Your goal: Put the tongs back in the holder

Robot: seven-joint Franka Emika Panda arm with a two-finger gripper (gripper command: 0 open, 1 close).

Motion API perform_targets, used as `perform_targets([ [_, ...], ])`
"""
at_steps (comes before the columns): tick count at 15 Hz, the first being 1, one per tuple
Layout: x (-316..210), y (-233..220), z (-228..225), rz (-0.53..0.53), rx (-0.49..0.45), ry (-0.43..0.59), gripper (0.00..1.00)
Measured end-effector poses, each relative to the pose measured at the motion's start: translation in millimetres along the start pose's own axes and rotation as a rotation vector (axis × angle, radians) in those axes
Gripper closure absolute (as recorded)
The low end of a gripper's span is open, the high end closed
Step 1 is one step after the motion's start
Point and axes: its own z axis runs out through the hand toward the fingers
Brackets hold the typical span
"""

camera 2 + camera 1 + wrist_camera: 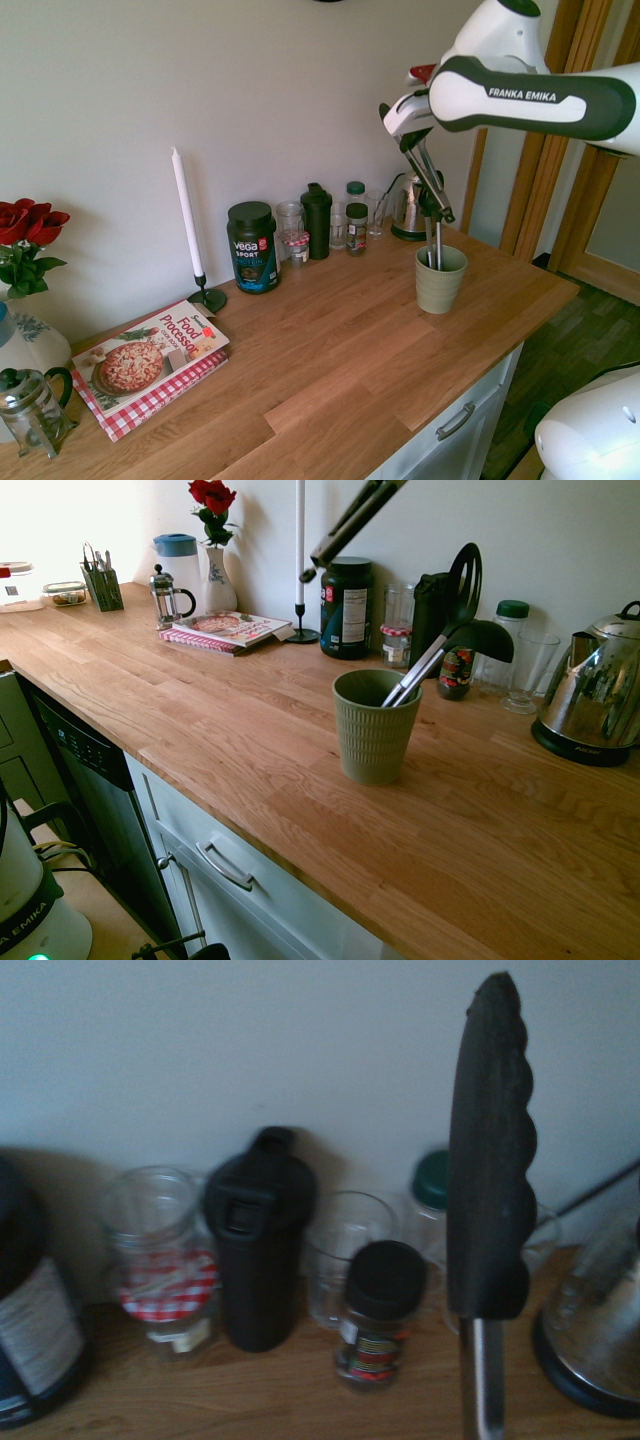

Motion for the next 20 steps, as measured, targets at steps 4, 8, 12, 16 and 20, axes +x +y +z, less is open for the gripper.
perform_targets([
  [4, -24, 18, 34, 0.081, -0.053, 0.199, 1.0],
  [8, -67, 26, 77, 0.088, -0.055, 0.379, 1.0],
  [12, -59, 33, 86, 0.112, -0.052, 0.466, 1.0],
  [16, -64, 36, 104, 0.121, -0.047, 0.497, 1.0],
  [20, -70, 44, 127, 0.114, -0.053, 0.496, 1.0],
])
